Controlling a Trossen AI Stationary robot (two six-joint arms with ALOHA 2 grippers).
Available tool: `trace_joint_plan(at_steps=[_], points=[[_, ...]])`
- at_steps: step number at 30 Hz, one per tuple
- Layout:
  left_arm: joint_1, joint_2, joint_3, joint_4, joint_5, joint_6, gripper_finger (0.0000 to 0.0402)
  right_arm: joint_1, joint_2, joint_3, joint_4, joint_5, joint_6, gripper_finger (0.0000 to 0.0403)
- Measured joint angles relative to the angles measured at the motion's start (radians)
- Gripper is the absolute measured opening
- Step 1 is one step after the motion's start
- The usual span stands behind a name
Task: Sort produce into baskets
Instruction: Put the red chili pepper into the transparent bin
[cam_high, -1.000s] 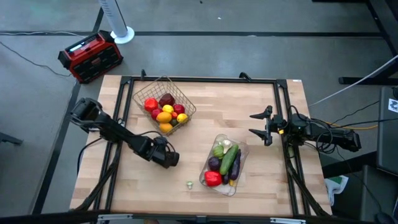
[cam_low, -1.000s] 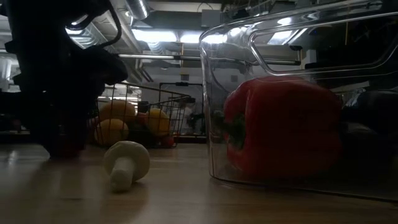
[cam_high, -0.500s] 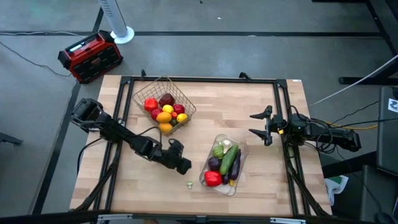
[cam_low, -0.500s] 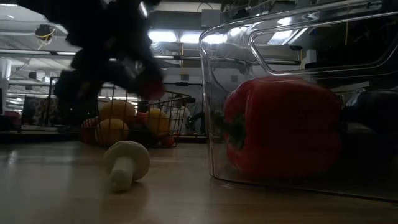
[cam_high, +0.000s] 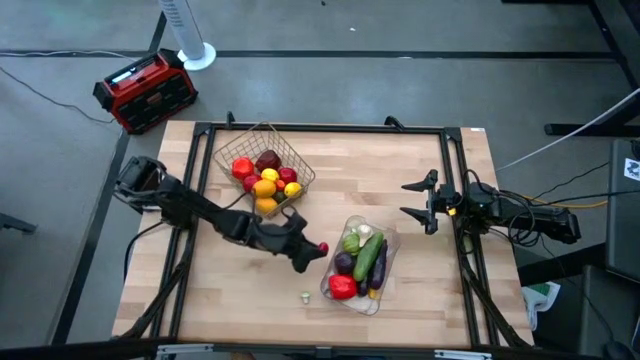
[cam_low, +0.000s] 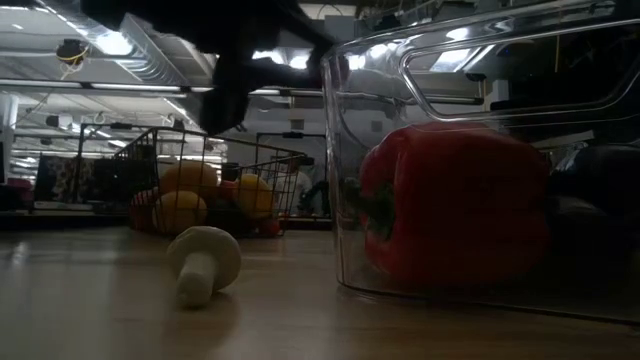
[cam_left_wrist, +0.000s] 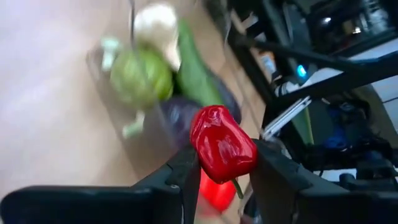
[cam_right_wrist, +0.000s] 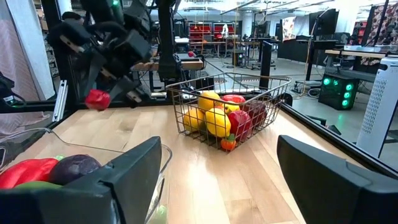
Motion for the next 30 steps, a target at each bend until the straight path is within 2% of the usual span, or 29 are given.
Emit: trace_joint_plan(at_steps=[8,20,26,30], points=[[0.055,0.033,0.021,0.139,0.0,0.179,0.0118,0.0,0.0,0.0,0.0,0.0,0.0,0.0317],[0.063,0.247,0.235,0.149,0.005,0.478,0.0118,0.0,0.0,0.0,0.0,0.0,0.0,0.0317],[0.081,0.307,0.26,0.146,0.007,0.541,0.0118,0.0,0.0,0.0,0.0,0.0,0.0,0.0317],[0.097,0.314,0.26,0.164,0.066,0.562,0.0145,0.0,0.0,0.0,0.0,0.0,0.0,0.0317]])
